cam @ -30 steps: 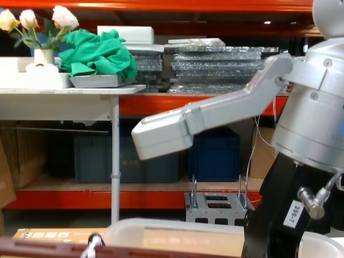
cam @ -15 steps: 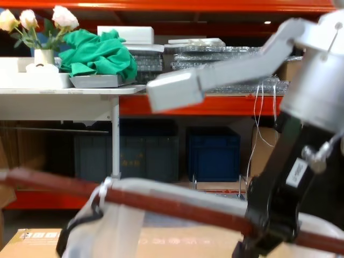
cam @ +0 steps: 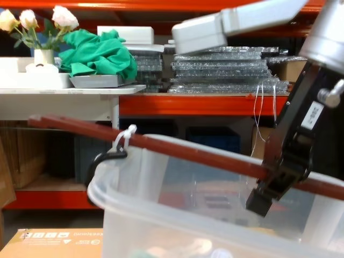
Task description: Use one hand to grasp the basket and place it at the designated location.
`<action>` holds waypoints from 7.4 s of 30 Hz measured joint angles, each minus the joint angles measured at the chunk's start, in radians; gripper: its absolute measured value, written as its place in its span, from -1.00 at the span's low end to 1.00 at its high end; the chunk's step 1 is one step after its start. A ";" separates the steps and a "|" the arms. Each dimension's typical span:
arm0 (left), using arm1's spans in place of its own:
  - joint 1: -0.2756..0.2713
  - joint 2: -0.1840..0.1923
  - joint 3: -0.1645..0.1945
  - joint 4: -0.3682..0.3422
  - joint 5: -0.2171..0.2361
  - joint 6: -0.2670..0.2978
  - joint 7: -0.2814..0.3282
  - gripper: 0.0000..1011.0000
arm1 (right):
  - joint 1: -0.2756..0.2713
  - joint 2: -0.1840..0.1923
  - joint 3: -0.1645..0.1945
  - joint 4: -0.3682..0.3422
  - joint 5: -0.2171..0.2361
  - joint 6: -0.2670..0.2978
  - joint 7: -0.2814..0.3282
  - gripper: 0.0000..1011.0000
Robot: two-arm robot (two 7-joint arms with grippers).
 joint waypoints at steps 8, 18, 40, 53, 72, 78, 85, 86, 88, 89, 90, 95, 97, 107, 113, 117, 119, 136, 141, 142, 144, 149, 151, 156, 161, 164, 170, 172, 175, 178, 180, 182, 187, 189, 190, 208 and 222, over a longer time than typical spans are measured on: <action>0.000 0.000 0.000 0.000 0.000 0.000 0.000 -1.00 | 0.029 0.022 0.020 -0.001 0.041 0.024 0.036 -1.00; 0.000 0.000 0.000 0.000 0.000 0.000 0.000 -1.00 | 0.073 0.051 0.046 0.031 0.086 0.067 0.091 -1.00; 0.000 0.000 0.000 0.000 0.000 0.000 0.000 -1.00 | 0.143 0.079 0.055 0.212 0.117 0.116 0.187 -1.00; 0.000 0.000 0.000 0.000 0.000 0.000 0.000 -1.00 | 0.166 0.104 0.059 0.325 0.123 0.152 0.230 -1.00; 0.000 0.000 0.000 0.000 0.000 0.000 0.000 -1.00 | 0.165 0.149 0.065 0.438 0.053 0.221 0.252 -1.00; 0.000 0.000 0.000 0.000 0.000 0.000 0.000 -1.00 | 0.149 0.172 0.074 0.458 0.024 0.269 0.236 -1.00; 0.000 0.000 0.000 0.000 0.000 0.000 0.000 -1.00 | 0.131 0.189 0.085 0.468 0.008 0.309 0.229 -1.00; 0.000 0.000 0.000 0.000 0.000 0.000 0.000 -1.00 | 0.128 0.191 0.086 0.468 0.006 0.317 0.228 -1.00; 0.000 0.000 0.000 0.000 0.000 0.000 0.000 -1.00 | 0.114 0.202 0.088 0.465 -0.001 0.349 0.225 -1.00; 0.000 0.000 0.000 0.000 0.000 0.000 0.000 -1.00 | 0.106 0.209 0.090 0.462 -0.005 0.369 0.224 -1.00; 0.000 0.000 0.000 0.000 0.000 0.000 0.000 -1.00 | 0.106 0.209 0.090 0.462 -0.005 0.369 0.224 -1.00; 0.000 0.000 0.000 0.000 0.000 0.000 0.000 -1.00 | 0.073 0.230 0.100 0.453 -0.005 0.424 0.217 -1.00; 0.000 0.000 0.000 0.000 0.000 0.000 0.000 -1.00 | 0.064 0.234 0.104 0.453 -0.002 0.434 0.218 -1.00; 0.000 0.000 0.000 0.000 0.000 0.000 0.000 -1.00 | 0.018 0.247 0.135 0.494 0.048 0.459 0.243 -1.00; 0.000 0.000 0.000 0.000 0.000 0.000 0.000 -1.00 | 0.002 0.253 0.151 0.503 0.056 0.479 0.243 -1.00; 0.000 0.000 0.000 0.000 0.000 0.000 0.000 -1.00 | -0.009 0.255 0.162 0.508 0.054 0.495 0.233 -1.00; 0.000 0.000 0.000 0.000 0.000 0.000 0.000 -1.00 | -0.013 0.255 0.165 0.509 0.051 0.500 0.228 -1.00; 0.000 0.000 0.000 0.000 0.000 0.000 0.000 -1.00 | -0.066 0.229 0.182 0.555 0.024 0.488 0.206 -1.00; 0.000 0.000 0.000 0.000 0.000 0.000 0.000 -1.00 | -0.078 0.222 0.187 0.557 0.027 0.480 0.212 -1.00; 0.000 0.000 0.000 0.000 0.000 0.000 0.000 -1.00 | -0.082 0.219 0.189 0.559 0.027 0.478 0.213 -1.00; 0.000 0.000 0.000 0.000 0.000 0.000 0.000 -1.00 | -0.086 0.216 0.190 0.561 0.026 0.477 0.215 -1.00; 0.000 0.000 0.000 0.000 0.000 0.000 0.000 -1.00 | -0.096 0.210 0.194 0.560 0.023 0.475 0.221 -1.00; 0.000 0.000 0.000 0.000 0.000 0.000 0.000 -1.00 | -0.100 0.210 0.195 0.558 0.020 0.475 0.221 -1.00; 0.000 0.000 0.000 0.000 0.000 0.000 0.000 -1.00 | -0.115 0.206 0.192 0.550 0.009 0.483 0.225 -1.00; 0.000 0.000 0.000 0.000 0.000 0.000 0.000 -1.00 | -0.124 0.200 0.187 0.554 -0.005 0.493 0.231 -1.00; 0.000 0.000 0.000 0.000 0.000 0.000 0.000 -1.00 | -0.127 0.196 0.185 0.559 -0.011 0.500 0.236 -1.00; 0.000 0.000 0.000 0.000 0.000 0.000 0.000 -1.00 | -0.132 0.188 0.182 0.569 -0.020 0.514 0.241 -0.87; 0.000 0.000 0.000 0.000 0.000 0.000 0.000 -1.00 | -0.131 0.188 0.185 0.570 -0.020 0.514 0.240 -0.83; 0.000 0.000 0.000 0.000 0.000 0.000 0.000 -1.00 | -0.130 0.189 0.189 0.569 -0.019 0.516 0.239 -0.65; 0.000 0.000 0.000 0.000 0.000 0.000 0.000 -1.00 | -0.128 0.190 0.192 0.568 -0.019 0.517 0.238 -0.48; 0.000 0.000 0.000 0.000 0.000 0.000 0.000 -1.00 | -0.125 0.193 0.197 0.566 -0.019 0.520 0.237 -0.34; 0.000 0.000 0.000 0.000 0.000 0.000 0.000 -1.00 | -0.121 0.197 0.202 0.564 -0.019 0.521 0.235 -0.22; 0.000 0.000 0.000 0.000 0.000 0.000 0.000 -1.00 | -0.108 0.208 0.219 0.554 -0.014 0.525 0.234 0.09; 0.000 0.000 0.000 0.000 0.000 0.000 0.000 -1.00 | -0.098 0.224 0.237 0.538 -0.001 0.531 0.234 0.26; 0.000 0.000 0.000 0.000 0.000 0.000 0.000 -1.00 | -0.096 0.228 0.241 0.535 0.001 0.532 0.234 0.30; 0.000 0.000 0.000 0.000 0.000 0.000 0.000 -1.00 | -0.056 0.291 0.312 0.458 0.052 0.556 0.239 0.98; 0.000 0.000 0.000 0.000 0.000 0.000 0.000 -1.00 | -0.040 0.331 0.347 0.387 0.067 0.576 0.235 0.98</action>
